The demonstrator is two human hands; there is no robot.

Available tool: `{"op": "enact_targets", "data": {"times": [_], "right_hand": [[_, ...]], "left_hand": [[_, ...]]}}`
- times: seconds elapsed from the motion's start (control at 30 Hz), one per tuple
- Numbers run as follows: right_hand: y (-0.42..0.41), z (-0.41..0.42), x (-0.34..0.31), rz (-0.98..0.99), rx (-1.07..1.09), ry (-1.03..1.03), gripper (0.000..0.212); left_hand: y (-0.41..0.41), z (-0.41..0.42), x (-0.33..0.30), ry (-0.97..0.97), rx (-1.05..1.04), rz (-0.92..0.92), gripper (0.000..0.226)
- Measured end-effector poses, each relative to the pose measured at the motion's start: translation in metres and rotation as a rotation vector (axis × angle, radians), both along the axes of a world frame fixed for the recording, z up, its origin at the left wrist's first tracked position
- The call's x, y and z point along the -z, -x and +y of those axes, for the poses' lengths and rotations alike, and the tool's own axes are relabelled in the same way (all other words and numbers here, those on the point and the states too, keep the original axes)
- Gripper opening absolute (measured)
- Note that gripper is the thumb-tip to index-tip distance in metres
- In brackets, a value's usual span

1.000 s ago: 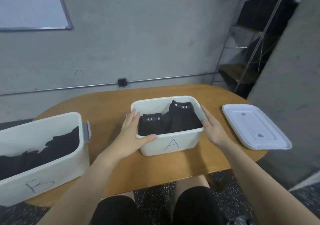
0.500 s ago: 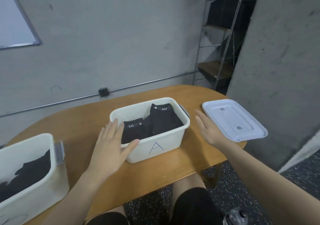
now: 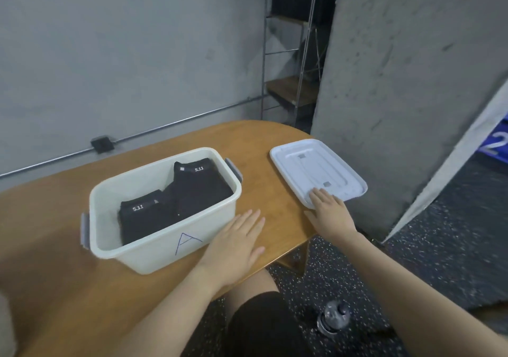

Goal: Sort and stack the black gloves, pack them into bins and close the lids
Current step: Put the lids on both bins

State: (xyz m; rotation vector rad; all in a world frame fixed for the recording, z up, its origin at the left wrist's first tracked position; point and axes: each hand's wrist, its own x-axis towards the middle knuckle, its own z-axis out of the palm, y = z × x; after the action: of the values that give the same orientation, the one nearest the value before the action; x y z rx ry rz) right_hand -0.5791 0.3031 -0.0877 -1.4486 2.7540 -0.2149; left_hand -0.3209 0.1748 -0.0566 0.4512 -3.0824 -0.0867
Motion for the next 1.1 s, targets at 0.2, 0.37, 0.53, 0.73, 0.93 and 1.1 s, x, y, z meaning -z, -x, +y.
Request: {"op": "enact_targets", "data": {"times": [0.2,0.37,0.53,0.73,0.93,1.1], "right_hand": [[0.013,0.005,0.008,0.124,-0.083,0.133,0.032],[0.026,0.014,0.009,0.222,-0.151,0.233,0.041],[0.034,0.023,0.002,0.139,-0.144,0.375,0.034],[0.028,0.036,-0.064,-0.13,-0.132,0.628,0.031],[0.015,0.06,-0.138,-0.342,-0.16,0.754,0.015],[0.011,0.078,-0.174,-0.433,-0.218,0.838,0.016]], "left_hand": [[0.03,-0.007,0.03,-0.091,-0.035,-0.06,0.069],[0.035,-0.002,0.045,-0.128,-0.033,-0.028,0.066],[0.054,0.005,0.036,-0.163,0.024,-0.034,0.066],[0.091,0.001,-0.012,-0.378,-0.103,0.214,0.068],[0.122,-0.007,-0.061,-0.688,-0.323,0.52,0.073],[0.136,-0.022,-0.1,-0.791,-0.4,0.659,0.07]]}}
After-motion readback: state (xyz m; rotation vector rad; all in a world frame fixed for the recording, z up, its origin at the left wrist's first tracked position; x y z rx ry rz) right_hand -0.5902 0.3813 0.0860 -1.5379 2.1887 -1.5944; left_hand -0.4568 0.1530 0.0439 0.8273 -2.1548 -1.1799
